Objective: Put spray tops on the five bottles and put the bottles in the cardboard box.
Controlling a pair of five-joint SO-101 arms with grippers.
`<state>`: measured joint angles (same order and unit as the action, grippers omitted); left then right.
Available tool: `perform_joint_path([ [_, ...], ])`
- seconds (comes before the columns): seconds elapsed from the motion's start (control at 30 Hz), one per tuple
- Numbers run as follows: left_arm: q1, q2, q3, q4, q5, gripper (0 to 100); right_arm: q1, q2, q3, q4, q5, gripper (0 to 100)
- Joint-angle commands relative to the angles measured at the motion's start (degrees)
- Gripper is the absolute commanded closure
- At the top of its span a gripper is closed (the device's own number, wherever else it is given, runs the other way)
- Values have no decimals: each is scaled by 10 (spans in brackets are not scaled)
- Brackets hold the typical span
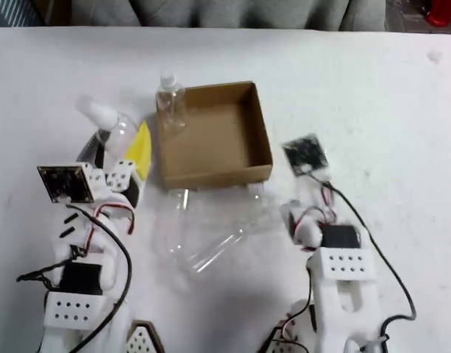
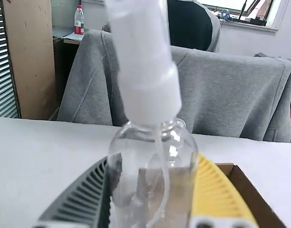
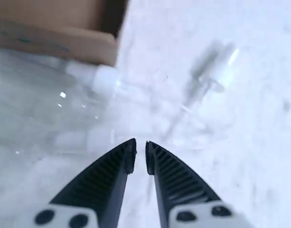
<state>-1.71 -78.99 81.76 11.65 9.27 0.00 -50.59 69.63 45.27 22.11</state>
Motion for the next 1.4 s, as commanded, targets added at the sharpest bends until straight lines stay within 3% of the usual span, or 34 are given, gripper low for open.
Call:
perform_joint_path([
  [0.0, 10, 8, -96, 25, 9, 980, 36, -13, 40, -61, 12, 981],
  [0.23, 10, 186, -200, -22, 9, 979, 37, -14, 61, -90, 19, 981],
  [0.47, 14, 373, -212, -193, 8, 978, 38, -14, 62, -91, 22, 981],
  [0.7, 73, 542, -211, -384, 8, 978, 37, -14, 62, -91, 23, 981],
  [0.83, 92, 611, -211, -453, 8, 978, 37, -14, 62, -91, 23, 981],
  [1.07, 87, 705, -221, -523, 4, 978, 37, -14, 62, -93, 24, 981],
  [1.37, 74, 827, -302, -528, 4, 978, 36, -14, 62, -99, 25, 981],
])
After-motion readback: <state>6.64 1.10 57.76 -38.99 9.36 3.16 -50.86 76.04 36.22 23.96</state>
